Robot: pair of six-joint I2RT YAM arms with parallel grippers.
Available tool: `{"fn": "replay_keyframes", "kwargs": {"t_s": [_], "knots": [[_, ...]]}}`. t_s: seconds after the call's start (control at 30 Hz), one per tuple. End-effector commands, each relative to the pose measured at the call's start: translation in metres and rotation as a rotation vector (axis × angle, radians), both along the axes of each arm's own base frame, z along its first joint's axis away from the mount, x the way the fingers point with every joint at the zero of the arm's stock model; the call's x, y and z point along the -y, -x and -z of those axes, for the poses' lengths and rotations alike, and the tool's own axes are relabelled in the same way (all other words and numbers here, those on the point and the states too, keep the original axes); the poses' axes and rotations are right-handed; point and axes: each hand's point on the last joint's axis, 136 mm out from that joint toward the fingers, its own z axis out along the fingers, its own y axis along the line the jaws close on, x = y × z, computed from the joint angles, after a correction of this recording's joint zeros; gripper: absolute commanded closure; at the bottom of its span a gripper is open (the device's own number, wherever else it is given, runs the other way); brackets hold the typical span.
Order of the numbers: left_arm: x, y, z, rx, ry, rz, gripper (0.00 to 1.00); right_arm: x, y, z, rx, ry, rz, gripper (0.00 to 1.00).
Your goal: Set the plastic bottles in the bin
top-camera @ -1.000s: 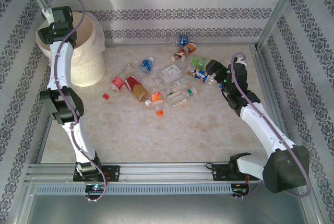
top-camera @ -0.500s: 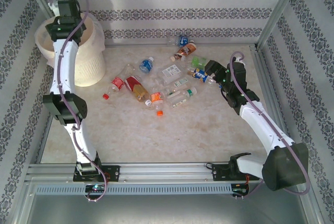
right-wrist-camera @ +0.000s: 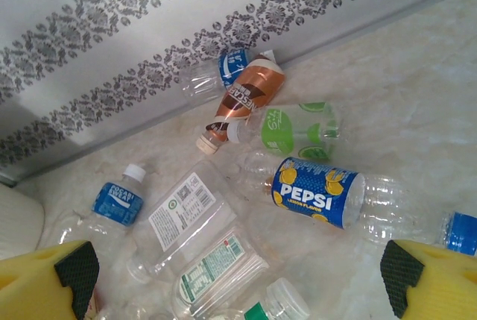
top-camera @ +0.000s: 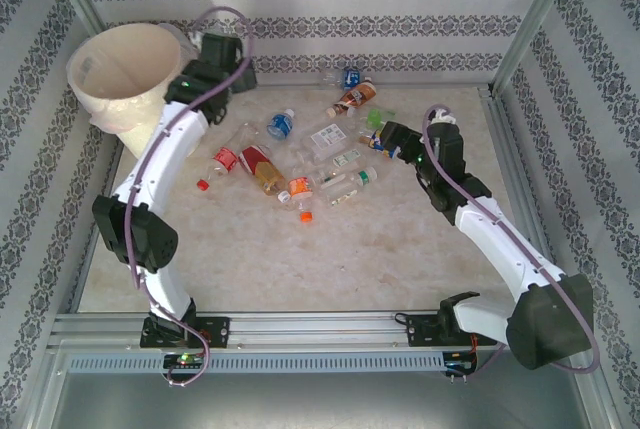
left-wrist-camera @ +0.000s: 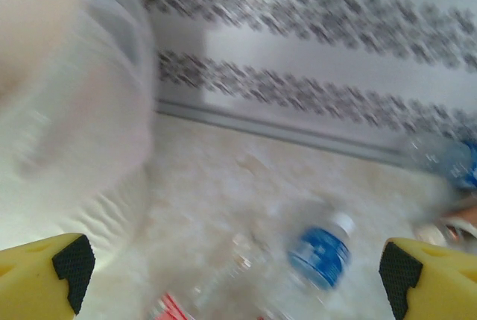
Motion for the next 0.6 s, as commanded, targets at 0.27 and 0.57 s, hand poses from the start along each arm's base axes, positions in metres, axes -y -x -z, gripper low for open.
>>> {"fn": "replay_keyframes", "kwargs": {"t_s": [0.27, 0.57], "knots": [[0.062, 0.038, 0.083, -0.141, 0.239, 0.034, 0.0, -0.008, -0.002, -0.011, 0.102, 0.078, -0.053, 0.02], [0.064, 0.07, 0.172, -0.366, 0.336, -0.062, 0.0, -0.01, -0.004, -0.01, 0.101, 0.069, -0.044, 0.02]]}}
